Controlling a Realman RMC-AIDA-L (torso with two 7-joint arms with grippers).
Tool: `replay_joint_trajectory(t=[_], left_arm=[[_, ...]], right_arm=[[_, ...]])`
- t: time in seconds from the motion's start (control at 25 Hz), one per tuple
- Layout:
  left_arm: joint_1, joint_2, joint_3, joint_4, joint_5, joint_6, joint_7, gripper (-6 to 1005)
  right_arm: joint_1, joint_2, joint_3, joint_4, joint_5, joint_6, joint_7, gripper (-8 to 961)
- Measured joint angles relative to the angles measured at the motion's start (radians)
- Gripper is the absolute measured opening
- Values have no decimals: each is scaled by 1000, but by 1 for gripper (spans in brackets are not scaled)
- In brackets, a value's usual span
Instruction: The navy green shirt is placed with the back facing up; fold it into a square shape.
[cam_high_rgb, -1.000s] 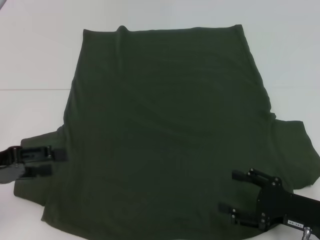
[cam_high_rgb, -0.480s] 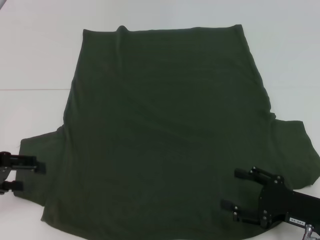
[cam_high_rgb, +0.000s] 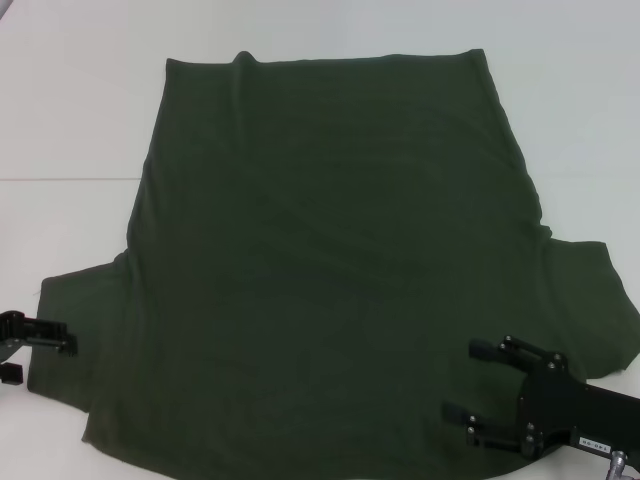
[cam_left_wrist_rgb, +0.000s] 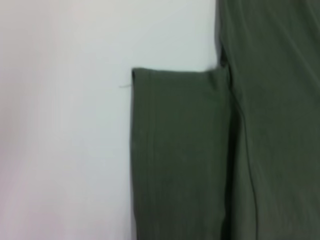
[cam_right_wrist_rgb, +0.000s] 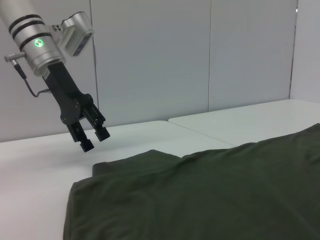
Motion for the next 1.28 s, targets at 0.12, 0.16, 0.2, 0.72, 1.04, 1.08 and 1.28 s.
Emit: replay_joint_trajectory(t=[0.12,0.16,0.2,0.72,1.04,1.08,1.28], left_arm=[[0,-3,5,-7,6,-24,-8,832],[0,-3,7,-11,9,-33,-11,831],[0,-4,8,-15,11,-41,-12,831],[0,-6,10,-69,15,-118,-13,824],[-1,-7,15,-73,42,-138,-14,819],[-1,-7,17,-73,42,-140,-14,819],[-2,-13,22,-74,42,-147,-9,816]], right_arm=[[0,0,0,0,0,0,0,887],[0,0,0,0,0,0,0,887],[0,0,0,0,-1,0,0,887],[0,0,0,0,0,1,-2,887],[0,0,0,0,1,1,-5,887],[0,0,0,0,0,2,-5,887],[1,0,0,0,0,2,-5,887]])
